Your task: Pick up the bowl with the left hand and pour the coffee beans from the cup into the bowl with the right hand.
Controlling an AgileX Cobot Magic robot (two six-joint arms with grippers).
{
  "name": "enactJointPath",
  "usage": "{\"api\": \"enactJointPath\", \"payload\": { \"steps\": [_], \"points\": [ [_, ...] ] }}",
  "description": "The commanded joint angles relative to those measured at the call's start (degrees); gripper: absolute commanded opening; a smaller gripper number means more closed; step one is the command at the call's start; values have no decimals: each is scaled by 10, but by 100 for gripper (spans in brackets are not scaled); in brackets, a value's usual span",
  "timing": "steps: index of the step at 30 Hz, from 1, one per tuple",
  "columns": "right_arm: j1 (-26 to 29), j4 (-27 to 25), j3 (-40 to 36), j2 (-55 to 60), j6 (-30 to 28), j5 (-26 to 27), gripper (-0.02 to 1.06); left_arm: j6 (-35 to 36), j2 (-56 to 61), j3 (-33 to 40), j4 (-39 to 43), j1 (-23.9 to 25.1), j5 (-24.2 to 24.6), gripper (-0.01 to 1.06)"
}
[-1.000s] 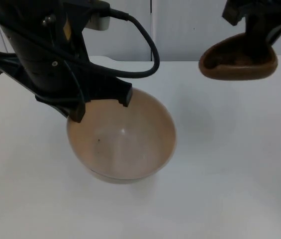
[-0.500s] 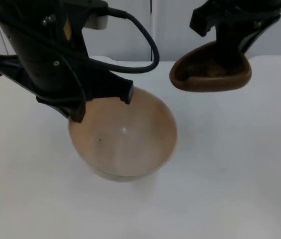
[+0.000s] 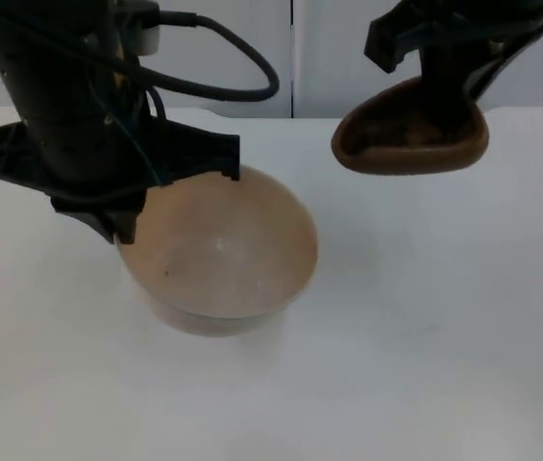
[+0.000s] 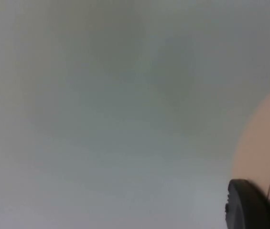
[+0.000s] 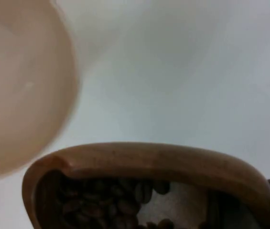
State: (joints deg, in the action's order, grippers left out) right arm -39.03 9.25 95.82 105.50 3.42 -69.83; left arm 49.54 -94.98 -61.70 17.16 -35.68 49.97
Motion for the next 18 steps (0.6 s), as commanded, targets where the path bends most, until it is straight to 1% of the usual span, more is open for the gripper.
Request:
{"api": "enactJointPath", "payload": {
  "steps": [1, 2, 5, 7, 9, 11, 12, 13, 16, 18],
  "points": [
    [-24, 55, 4, -6, 29, -1, 0, 24, -7, -3, 17, -3, 10, 0],
    [-37, 72, 4, -4, 35, -1, 0, 24, -12, -3, 17, -3, 13, 0],
    [-60, 86, 4, -1, 50, -1, 0, 32, -22, -3, 15, -3, 20, 0],
    [-64, 86, 4, 1, 57, -1, 0, 32, -24, -3, 15, -3, 20, 0],
    [-69, 87, 4, 3, 69, 10, 0, 32, -27, -3, 15, -3, 20, 0],
    [-75, 102, 4, 5, 84, 19, 0, 32, -27, -3, 15, -3, 20, 0],
    [-82, 117, 4, 5, 93, 26, 0, 32, -27, -3, 15, -3, 20, 0],
    [-82, 117, 4, 5, 93, 26, 0, 32, -27, -3, 15, -3, 20, 0],
    [-106, 180, 4, 5, 126, 29, 0, 32, -27, -3, 15, -3, 20, 0],
    [-123, 205, 4, 5, 140, 39, 0, 32, -27, -3, 14, -3, 18, 0]
  ]
}}
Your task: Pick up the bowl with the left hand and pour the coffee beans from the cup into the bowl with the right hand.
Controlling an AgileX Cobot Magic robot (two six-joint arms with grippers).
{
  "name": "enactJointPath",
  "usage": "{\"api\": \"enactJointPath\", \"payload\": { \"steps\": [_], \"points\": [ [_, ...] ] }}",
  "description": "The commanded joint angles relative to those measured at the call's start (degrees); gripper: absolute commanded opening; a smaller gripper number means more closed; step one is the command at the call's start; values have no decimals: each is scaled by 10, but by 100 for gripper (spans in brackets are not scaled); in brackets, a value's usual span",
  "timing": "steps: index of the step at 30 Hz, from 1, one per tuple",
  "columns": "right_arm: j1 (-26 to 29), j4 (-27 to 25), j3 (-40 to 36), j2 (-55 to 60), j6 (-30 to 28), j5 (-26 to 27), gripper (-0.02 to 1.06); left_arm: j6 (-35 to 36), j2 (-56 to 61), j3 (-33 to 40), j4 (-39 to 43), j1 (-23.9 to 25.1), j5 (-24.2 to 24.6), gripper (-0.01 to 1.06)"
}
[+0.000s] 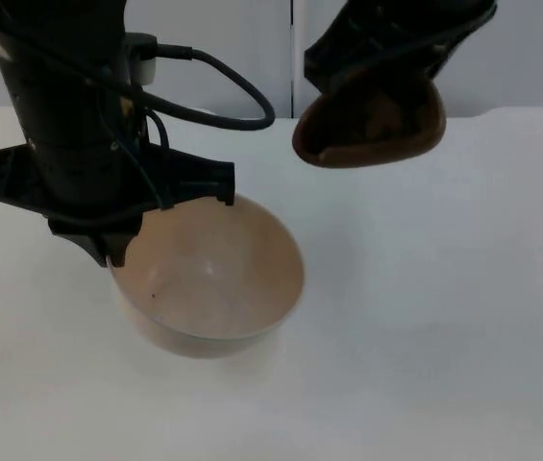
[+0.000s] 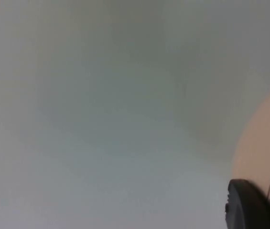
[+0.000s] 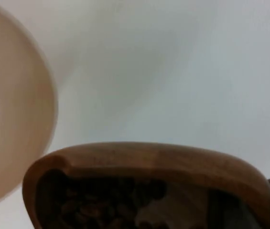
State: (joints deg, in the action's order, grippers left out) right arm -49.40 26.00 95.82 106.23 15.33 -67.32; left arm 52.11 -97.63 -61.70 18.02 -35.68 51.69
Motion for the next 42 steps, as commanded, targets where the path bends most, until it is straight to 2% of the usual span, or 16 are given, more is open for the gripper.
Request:
{"api": "enactJointPath", "payload": {
  "steps": [1, 6, 11, 22, 27, 30, 42],
  "points": [
    [-19, 38, 4, -3, 21, 13, 0, 7, 0, -3, 6, -3, 1, 0],
    [-51, 109, 4, -1, 57, 25, 0, 7, 0, -3, -1, -3, 1, 0],
    [-72, 157, 4, 1, 71, 26, 0, 7, 0, -3, -4, -3, 0, 0],
    [-81, 193, 4, 33, 71, 24, 0, 7, 0, -3, -4, -3, -3, 0],
    [-98, 228, 4, 37, 78, 24, 0, 7, 0, -3, -4, -3, -5, 0],
    [-115, 267, 4, 37, 93, 22, 0, 7, 0, -3, -4, -3, -8, 0],
    [-127, 309, 4, 37, 102, 22, 0, 7, 0, -3, -4, -3, -12, 0]
  ]
}}
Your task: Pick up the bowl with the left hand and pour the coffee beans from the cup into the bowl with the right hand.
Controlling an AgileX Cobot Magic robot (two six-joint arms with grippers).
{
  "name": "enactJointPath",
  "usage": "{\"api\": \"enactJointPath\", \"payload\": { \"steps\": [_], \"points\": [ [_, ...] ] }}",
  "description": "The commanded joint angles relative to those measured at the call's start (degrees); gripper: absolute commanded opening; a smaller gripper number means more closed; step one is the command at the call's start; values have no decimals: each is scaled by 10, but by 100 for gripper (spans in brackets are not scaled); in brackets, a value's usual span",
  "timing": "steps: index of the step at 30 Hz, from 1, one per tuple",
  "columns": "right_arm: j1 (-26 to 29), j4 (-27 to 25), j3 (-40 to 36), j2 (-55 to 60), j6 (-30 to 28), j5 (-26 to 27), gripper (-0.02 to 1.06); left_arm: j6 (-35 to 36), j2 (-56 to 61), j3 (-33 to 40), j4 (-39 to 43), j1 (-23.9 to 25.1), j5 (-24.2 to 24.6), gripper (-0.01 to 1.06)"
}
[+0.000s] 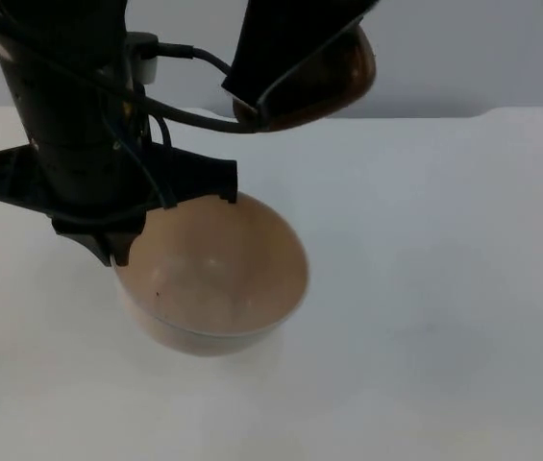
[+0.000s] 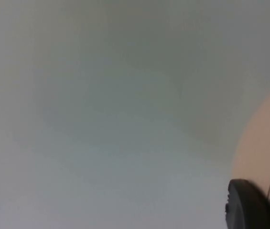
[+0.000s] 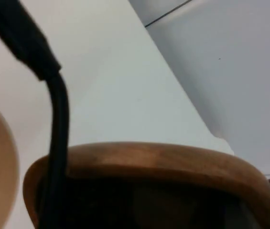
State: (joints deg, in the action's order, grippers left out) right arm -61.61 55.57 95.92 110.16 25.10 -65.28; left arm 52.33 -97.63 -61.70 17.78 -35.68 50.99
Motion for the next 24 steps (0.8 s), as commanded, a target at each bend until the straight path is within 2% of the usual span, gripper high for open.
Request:
{"api": "enactJointPath", "payload": {
  "steps": [1, 6, 12, 24],
  "points": [
    [-4, 18, 3, -2, 10, 2, 0, 5, 0, -3, -1, -3, -5, 0],
    [-10, 32, 3, -2, 11, -2, 0, 5, 0, -3, -1, -3, -5, 0],
    [-37, 87, 3, -2, 5, -21, 0, 5, 0, -3, -1, -3, -5, 0],
    [-37, 90, 3, -2, -35, -47, 0, 5, 0, -3, -1, -3, -5, 0]
  ]
}}
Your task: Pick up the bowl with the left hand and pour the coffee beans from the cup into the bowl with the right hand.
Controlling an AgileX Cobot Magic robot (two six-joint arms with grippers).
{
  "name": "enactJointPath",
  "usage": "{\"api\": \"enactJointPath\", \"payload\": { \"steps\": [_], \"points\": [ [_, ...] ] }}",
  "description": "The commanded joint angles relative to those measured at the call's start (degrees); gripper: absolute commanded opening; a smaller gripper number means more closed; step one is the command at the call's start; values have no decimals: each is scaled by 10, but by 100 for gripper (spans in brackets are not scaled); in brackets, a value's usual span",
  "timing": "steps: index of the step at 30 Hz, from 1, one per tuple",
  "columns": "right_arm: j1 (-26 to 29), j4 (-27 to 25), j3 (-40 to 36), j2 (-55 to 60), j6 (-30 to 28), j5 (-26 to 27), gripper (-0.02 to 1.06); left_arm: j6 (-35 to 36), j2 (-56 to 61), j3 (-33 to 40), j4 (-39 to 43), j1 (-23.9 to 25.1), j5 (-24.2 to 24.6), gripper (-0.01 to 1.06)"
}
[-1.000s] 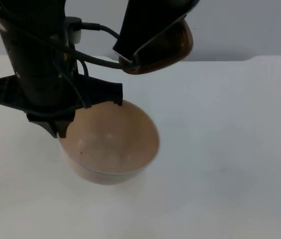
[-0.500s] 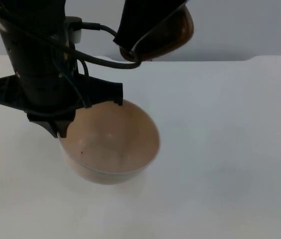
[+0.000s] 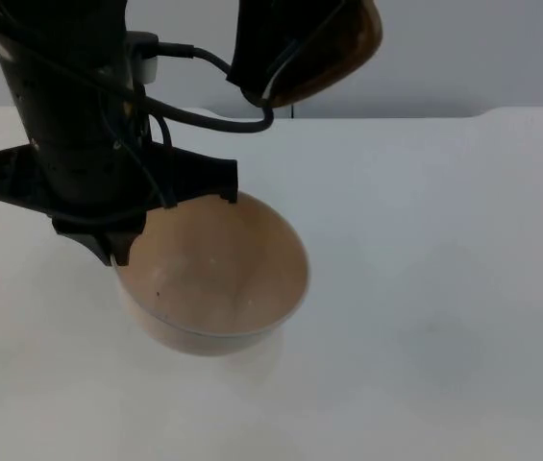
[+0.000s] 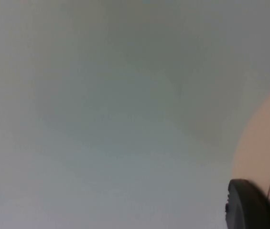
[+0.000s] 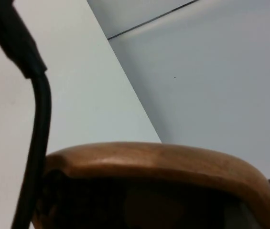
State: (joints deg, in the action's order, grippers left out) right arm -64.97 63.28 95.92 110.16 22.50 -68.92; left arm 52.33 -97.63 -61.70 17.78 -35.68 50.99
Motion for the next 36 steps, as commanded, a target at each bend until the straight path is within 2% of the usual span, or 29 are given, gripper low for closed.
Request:
{"api": "enactJointPath", "payload": {
  "steps": [1, 11, 18, 36],
  "points": [
    [-4, 14, 3, -2, -10, -10, 0, 5, 0, -3, -1, -3, -5, 0],
    [-7, 27, 3, 3, -15, -10, 0, 5, 0, -3, -2, -3, -6, 0],
    [-33, 76, 3, 16, -15, -10, 0, 5, 0, -3, -4, -3, -7, 0],
    [-38, 66, 3, 16, 0, -10, 0, 5, 0, -3, -4, -3, -7, 0]
  ]
}}
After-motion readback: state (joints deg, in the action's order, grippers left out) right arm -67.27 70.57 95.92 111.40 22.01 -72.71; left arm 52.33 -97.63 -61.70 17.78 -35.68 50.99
